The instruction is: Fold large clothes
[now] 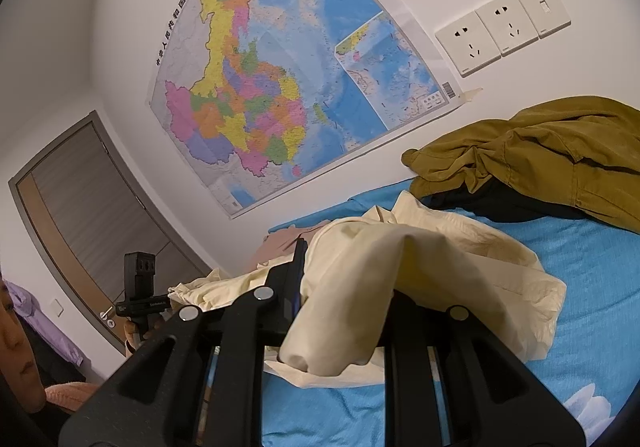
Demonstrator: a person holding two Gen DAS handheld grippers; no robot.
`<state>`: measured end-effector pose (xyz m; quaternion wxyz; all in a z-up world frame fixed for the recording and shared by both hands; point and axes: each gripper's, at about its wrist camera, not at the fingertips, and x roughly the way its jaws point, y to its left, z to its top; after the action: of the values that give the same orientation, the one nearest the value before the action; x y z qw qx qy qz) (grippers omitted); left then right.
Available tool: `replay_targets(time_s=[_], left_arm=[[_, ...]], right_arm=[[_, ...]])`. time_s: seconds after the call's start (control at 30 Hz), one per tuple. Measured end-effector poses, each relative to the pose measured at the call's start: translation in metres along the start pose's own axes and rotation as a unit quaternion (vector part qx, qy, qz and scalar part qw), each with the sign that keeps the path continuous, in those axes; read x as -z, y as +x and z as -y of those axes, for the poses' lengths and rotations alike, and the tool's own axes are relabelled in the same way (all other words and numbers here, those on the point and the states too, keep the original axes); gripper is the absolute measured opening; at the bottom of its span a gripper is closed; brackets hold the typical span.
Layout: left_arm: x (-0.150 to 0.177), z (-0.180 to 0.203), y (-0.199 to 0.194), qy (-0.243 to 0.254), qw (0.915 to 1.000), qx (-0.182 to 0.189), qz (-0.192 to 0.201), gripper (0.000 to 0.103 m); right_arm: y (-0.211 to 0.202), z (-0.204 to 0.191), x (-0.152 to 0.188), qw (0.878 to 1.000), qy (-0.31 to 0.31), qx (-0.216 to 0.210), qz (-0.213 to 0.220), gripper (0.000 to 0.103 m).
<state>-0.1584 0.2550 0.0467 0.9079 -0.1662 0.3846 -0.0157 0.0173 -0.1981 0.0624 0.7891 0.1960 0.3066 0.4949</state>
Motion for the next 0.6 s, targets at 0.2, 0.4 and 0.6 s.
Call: replay_targets(time_s=[0.2,0.4,0.6], left_arm=[[-0.0025,-0.0001,0.0009,-0.002,1.0000,-0.001,-0.001,0.026],[-0.0035,-0.0005,0.0013,-0.001,1.0000,-0.002,-0.001,0.026],[-0.0061,-0.0031,0.0017,-0.003,1.0000,-0.003,-0.002,0.026]], right_arm=[[0.0027,0.0040,-0.0038,1.000,-0.001,0.002,-0.002,0.016],[0.0041,0.0054,-0.0047,1.000,-0.001,0.002,-0.002,0.016],[0.0048,0.0051,-0.0047,1.000,0.000,0.002,-0.002,0.016]])
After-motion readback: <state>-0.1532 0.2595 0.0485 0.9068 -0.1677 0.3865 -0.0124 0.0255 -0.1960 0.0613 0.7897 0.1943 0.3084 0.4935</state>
